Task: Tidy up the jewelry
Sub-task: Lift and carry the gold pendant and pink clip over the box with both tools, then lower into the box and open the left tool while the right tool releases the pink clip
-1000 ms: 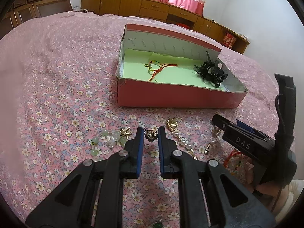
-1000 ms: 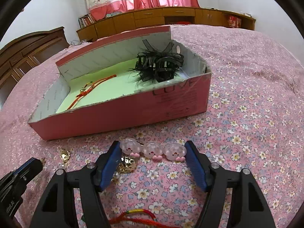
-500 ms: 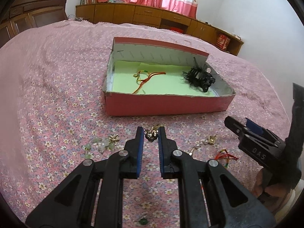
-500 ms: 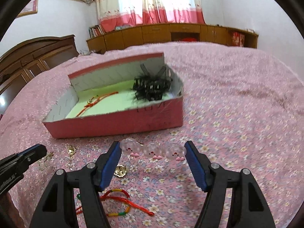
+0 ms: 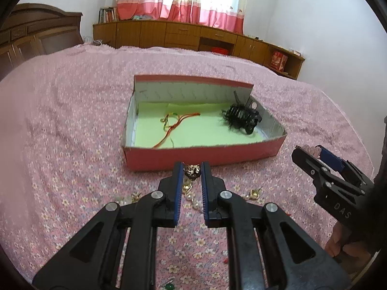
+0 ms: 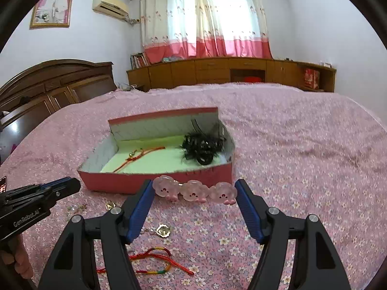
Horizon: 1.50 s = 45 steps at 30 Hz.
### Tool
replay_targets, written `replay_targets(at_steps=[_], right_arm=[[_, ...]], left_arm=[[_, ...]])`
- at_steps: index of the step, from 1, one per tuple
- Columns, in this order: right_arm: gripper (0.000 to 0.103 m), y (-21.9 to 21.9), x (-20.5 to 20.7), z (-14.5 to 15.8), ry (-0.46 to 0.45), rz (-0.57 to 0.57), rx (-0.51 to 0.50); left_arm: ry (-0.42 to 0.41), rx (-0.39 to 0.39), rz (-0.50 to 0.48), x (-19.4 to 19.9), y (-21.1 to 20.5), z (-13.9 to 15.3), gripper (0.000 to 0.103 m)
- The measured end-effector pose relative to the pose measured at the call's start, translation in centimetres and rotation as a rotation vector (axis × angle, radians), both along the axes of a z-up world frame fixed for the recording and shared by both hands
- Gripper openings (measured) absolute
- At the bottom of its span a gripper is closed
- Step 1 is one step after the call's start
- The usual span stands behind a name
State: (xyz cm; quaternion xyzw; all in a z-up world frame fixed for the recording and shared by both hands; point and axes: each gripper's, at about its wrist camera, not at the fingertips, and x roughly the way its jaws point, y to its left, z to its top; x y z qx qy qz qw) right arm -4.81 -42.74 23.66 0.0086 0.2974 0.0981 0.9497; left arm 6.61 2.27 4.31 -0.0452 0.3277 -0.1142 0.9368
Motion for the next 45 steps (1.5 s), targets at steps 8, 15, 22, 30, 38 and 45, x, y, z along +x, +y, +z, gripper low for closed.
replay_targets(at_steps=[8,15,22,30,38,45], right_arm=[[0.071,0.4,0.9,1.6,-0.053,0.017,0.005],[0.071,0.7,2.6,2.6,-0.081,0.023,0.003],[0.071,1.2,5.4,2.8,-0.068,0.035,-0.017],[0.071,1.3,8.9,1.6,0.043,0.054,-0.019],[0.071,1.4,11.5,-0.7,0.193,0.061,-0.027],[0.071,2.0,13.2,-2.6,0.295,0.086,-0.082]], left_arm=[[-0.052,0.004,0.003,1.5,-0.6,1.5,0.006],[-0.093,0.001,0.011,3.1,-0.8,2.5,0.006],[-0.096,0.012,0.023,5.4,-0.6,2.7,0.006],[-0.027,0.021,0.022,8.5,-0.5,1.2,0.006],[0.094,0.036,0.019,10.8,-0.6,-1.6,0.006],[0.214,0.061,0.003,12.5,-1.1,-4.0,0.007]])
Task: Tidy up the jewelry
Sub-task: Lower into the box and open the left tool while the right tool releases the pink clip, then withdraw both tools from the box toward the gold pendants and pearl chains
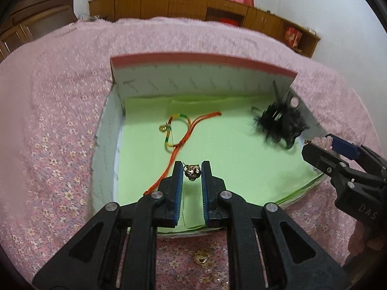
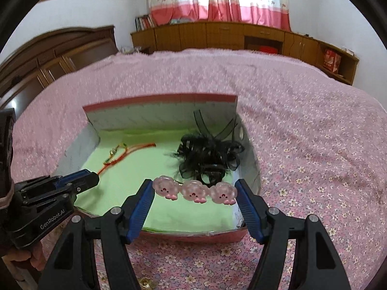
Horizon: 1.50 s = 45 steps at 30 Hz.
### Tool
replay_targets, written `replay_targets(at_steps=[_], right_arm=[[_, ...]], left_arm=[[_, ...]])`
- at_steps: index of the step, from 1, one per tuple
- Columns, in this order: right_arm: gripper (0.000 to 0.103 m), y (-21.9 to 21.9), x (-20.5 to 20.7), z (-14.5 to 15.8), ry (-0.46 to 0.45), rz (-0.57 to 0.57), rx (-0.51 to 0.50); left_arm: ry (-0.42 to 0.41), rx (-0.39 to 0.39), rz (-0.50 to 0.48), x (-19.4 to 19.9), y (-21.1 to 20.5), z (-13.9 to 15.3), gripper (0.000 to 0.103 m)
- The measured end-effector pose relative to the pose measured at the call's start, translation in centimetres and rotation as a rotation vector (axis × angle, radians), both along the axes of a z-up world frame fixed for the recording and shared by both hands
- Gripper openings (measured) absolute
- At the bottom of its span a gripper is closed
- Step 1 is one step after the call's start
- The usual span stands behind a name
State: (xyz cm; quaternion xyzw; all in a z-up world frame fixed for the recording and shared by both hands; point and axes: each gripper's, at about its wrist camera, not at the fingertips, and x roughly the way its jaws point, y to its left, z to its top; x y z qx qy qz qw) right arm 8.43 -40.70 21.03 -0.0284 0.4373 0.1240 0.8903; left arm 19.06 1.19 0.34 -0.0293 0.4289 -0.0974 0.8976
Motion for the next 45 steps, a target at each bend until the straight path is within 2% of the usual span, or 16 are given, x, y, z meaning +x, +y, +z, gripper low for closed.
replay_targets(at_steps=[4,11,20,35,45], right_arm=[[0.071,0.5,0.7,-0.9,0.045,0.015,-0.028],[0.071,1.0,1.1,-1.3,0.066,0.021,-0.069],[0.074,0.9,1.4,-1.3,0.073,0.025,-0.064],[0.077,-0.5,-1.8,2.0,-0.051,0.024,0.120],[0.078,-1.5,-5.5,4.3,-0.145,0.031,0.162]], left_arm=[[0.024,0.011,0.000,0.4,-0.1,-0.5,0.007],[0.071,0.021,0.009,1.3,-0.6,-1.2,0.008],[0.082,0.030,0.017,2.0,-1.4,-1.2,0.018],[-0.017,-0.040,0.011,-1.3,-0.4,1.9,0.025],[-0.103,-0.057,0.004,-4.3,0.6,4.3,0.026]])
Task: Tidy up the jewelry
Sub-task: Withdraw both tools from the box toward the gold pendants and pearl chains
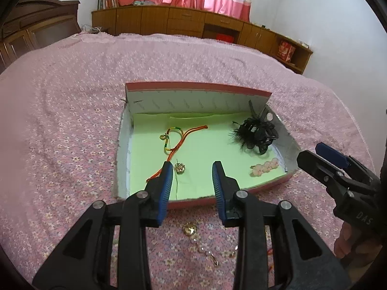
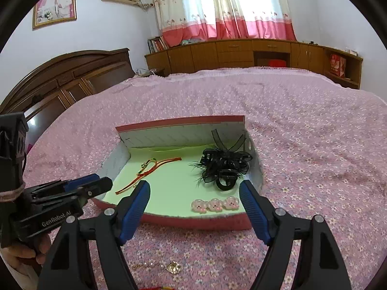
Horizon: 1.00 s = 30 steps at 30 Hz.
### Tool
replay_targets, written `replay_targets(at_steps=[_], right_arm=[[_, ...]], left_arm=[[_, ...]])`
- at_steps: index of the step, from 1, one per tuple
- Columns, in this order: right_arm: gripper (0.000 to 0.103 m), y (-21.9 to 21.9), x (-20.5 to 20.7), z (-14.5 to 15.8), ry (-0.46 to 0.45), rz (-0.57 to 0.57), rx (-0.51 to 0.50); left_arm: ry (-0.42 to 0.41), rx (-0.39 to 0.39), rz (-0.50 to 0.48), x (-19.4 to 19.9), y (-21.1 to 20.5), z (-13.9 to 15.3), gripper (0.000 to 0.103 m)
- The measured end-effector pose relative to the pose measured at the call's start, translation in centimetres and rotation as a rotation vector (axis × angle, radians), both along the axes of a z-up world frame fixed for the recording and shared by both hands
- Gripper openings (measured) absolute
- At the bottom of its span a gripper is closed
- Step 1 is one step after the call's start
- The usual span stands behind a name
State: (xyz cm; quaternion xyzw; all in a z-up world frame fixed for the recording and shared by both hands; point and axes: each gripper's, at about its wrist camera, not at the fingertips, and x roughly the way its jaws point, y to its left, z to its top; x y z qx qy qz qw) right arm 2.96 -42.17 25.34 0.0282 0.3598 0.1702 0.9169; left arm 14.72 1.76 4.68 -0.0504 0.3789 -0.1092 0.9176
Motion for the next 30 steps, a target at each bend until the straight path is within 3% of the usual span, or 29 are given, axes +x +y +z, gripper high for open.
replay_targets(at_steps=[11,21,30], right_arm=[[0.078,-0.7,-2.9,-0.5,0.025,0.003,0.013],[0.078,0.0,-4.4,-3.1,0.090,0.042,-0.002],[0.069,0.6,-4.4,-5.8,0.169,0.047,-0.023]], left_arm=[[0.006,-0.024,0.016,-2.8,1.3,0.2,0.026],[0.079,-0.029,0.013,-3.5,1.1,-2.4,0.027],[0.125,-0.029,0.006,-3.5,0.4,-4.4,0.027]])
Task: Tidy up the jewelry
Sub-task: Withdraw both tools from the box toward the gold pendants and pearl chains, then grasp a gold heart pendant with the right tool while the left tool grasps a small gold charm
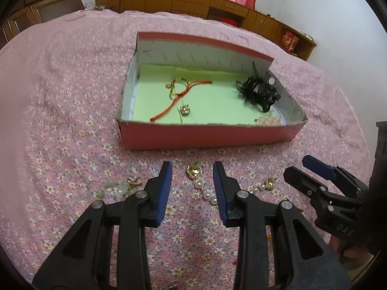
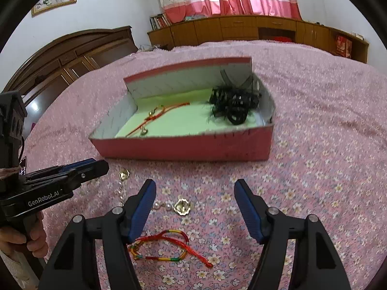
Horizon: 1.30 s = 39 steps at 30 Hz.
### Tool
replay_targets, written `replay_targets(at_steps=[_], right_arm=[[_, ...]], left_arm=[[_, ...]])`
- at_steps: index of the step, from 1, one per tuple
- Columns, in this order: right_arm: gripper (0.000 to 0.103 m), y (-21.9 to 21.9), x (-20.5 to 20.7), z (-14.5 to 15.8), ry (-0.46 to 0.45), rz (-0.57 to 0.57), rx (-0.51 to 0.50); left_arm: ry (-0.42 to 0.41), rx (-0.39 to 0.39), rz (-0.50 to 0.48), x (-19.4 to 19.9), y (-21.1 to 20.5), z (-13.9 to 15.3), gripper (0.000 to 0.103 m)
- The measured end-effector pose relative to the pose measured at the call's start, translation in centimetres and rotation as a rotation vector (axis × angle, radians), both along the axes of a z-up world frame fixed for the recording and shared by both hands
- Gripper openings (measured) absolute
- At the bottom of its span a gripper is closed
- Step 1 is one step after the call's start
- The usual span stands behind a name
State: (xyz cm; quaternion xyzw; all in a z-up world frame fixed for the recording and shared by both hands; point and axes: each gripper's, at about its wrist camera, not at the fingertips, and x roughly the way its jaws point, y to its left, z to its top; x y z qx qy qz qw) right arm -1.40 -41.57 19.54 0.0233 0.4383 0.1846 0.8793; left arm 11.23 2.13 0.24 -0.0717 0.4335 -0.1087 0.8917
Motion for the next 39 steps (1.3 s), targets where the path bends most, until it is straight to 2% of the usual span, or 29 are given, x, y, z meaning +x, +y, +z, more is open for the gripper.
replay_targets(at_steps=[4,11,17,21,23,25,28,39], right_arm=[[0.066,0.1,0.1,-0.9,0.029,0.005,-0.001],[0.050,0.6,0.1,-2.5,0.074,0.022,-0.013],[0.044,1.1,0.2,-3.3,0.077,0.039,-0.028],[0.036,1.6,0.1,-3.6,0.068,0.056,-0.040],[0.027,1.7,0.1,-3.6,0.068,0.064,-0.037],[0.021,1.8,0.1,-3.6,0.070,0.069,-0.032],[0.020,1.7,-0.1,-3.5,0.070,0.075,-0.024],[0.020,1.1,-1.1,-1.8,0.008,0.072,0.024]], left_arm=[[0.019,-0.006,-0.017,0.1,-0.5,-0.9,0.026],[0.033,0.009,-0.036,0.5,-1.4,-2.5,0.025],[0.021,0.027,-0.033,0.9,-1.7,-3.3,0.023],[0.013,0.036,-0.022,1.2,-1.9,-3.7,0.014],[0.009,0.038,-0.019,1.3,-1.9,-3.8,0.008],[0.008,0.029,-0.018,1.3,-1.7,-3.8,0.006],[0.003,0.018,-0.021,1.1,-1.5,-3.7,0.000],[-0.031,-0.019,-0.029,-0.8,-0.5,-2.0,0.000]])
